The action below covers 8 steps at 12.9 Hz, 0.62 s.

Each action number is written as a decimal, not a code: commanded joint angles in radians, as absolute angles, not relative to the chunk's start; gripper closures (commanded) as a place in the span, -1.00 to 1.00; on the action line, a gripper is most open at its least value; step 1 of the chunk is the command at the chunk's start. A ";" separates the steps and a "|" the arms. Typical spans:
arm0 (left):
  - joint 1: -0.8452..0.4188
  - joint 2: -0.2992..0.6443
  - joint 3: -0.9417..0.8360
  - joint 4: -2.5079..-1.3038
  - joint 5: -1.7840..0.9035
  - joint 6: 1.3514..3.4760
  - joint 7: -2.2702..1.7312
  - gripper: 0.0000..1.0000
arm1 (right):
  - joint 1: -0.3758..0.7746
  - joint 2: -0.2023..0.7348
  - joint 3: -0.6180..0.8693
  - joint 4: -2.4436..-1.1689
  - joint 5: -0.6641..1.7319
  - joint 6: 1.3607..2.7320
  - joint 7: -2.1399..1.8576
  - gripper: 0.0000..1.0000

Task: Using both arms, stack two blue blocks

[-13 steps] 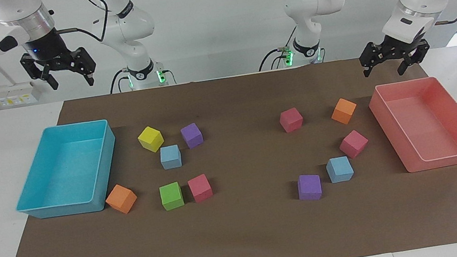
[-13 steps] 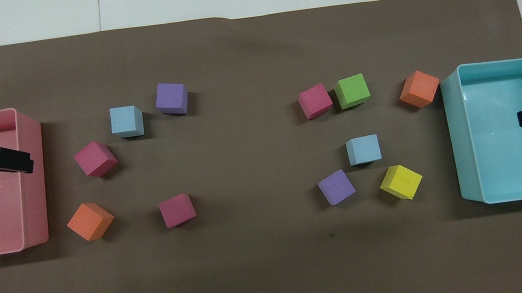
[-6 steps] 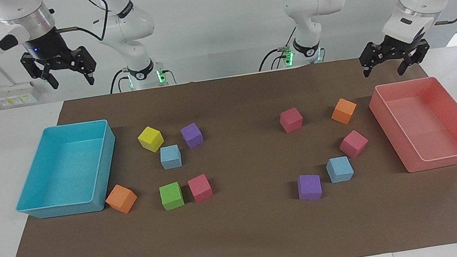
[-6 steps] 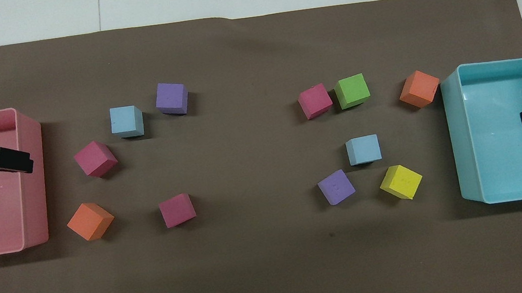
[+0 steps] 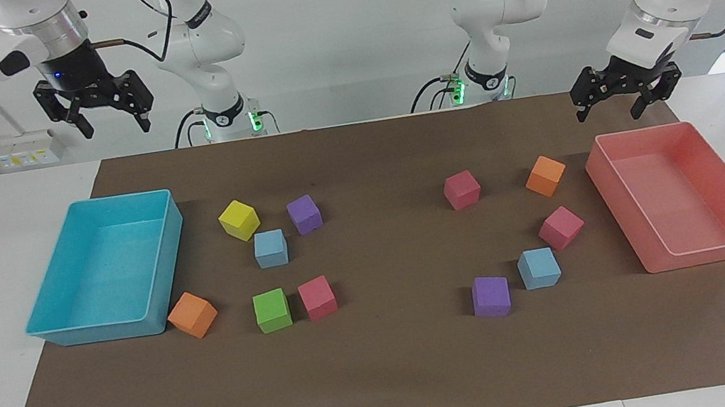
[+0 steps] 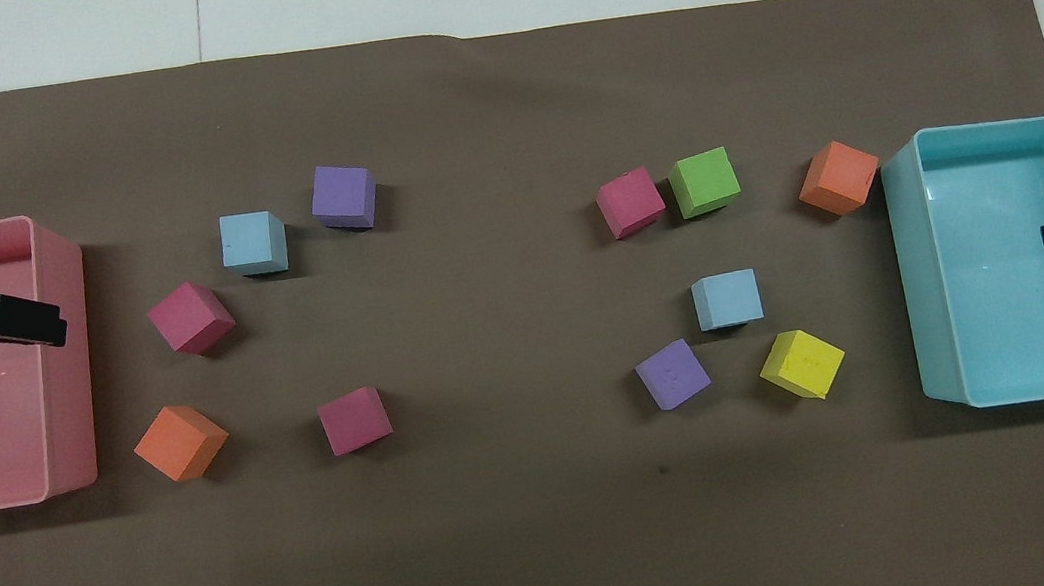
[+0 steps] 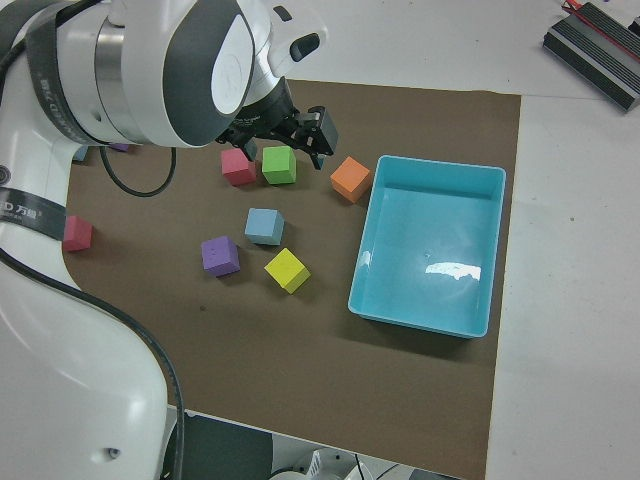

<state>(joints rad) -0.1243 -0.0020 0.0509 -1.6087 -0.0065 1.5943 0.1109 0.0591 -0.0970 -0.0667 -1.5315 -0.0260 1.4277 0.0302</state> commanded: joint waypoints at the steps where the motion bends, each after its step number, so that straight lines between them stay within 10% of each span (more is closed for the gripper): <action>1: -0.133 -0.026 0.055 -1.634 0.005 1.605 0.101 -1.00 | 0.057 -0.124 -0.063 -1.578 -0.028 1.443 0.015 -1.00; 8: -0.132 -0.026 0.055 -1.637 0.005 1.614 0.101 -1.00 | 0.064 -0.123 -0.058 -1.655 -0.029 1.534 0.020 -1.00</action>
<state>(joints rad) -0.1244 -0.0020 0.0506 -1.6087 -0.0065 1.5943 0.1109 0.0618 -0.0970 -0.0617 -1.6038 -0.0260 1.4901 0.0302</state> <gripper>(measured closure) 0.000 0.000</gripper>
